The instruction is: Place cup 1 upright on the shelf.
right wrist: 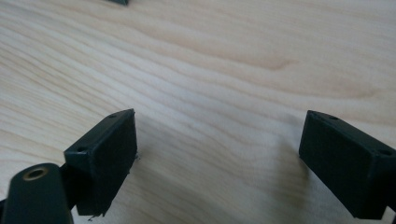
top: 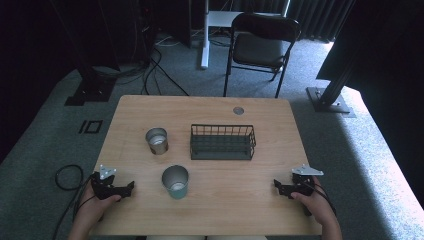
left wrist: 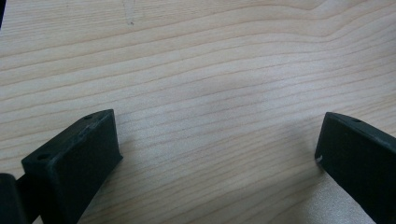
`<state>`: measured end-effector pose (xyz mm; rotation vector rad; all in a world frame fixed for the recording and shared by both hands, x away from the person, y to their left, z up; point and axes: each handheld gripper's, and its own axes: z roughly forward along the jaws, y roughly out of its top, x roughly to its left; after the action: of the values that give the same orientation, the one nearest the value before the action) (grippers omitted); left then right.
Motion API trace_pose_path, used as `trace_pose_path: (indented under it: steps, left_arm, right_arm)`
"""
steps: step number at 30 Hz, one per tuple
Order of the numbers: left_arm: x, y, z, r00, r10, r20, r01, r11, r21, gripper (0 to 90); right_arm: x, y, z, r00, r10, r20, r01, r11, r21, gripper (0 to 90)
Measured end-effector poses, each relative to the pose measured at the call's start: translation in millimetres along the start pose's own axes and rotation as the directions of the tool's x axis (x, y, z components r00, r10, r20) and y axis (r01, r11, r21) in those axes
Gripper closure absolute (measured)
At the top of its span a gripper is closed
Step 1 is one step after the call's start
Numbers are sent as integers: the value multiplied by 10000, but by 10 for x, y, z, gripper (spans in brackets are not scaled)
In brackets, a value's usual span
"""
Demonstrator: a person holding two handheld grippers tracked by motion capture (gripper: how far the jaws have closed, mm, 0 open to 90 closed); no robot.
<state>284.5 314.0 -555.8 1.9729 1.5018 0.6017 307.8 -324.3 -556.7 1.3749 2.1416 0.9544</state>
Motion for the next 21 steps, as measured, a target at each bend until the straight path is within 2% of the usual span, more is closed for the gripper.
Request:
trace_pose_path:
  steps: [4, 6, 9, 13, 16, 21]
  left_arm:
    - [0, 0, 0, 10000, 0, -1, 0, 10000, -2, 4]
    - [0, 0, 0, 10000, 0, -2, 0, 10000, -2, 3]
    - [0, 0, 0, 10000, 0, -2, 0, 10000, -1, 3]
    - [-1, 0, 0, 10000, -3, -2, 3, 10000, -4, 4]
    - [0, 0, 0, 10000, 1, -2, -1, 10000, 1, 3]
    - [0, 0, 0, 10000, 1, -2, -1, 10000, 1, 3]
  right_arm:
    - [20, 28, -30, 9996, -153, -226, 147, 9996, -256, 110]
    - [23, 47, -43, 9989, -1, -459, -21, 9988, -487, 110]
    - [34, 70, -52, 9981, -51, -613, 12, 9980, -627, 110]
    - [69, 92, -43, 9966, -352, -744, 302, 9972, -678, 111]
    - [121, 108, -35, 9925, -742, -970, 675, 9953, -701, 111]
    - [211, 149, -24, 9858, -1043, -1317, 948, 9926, -762, 111]
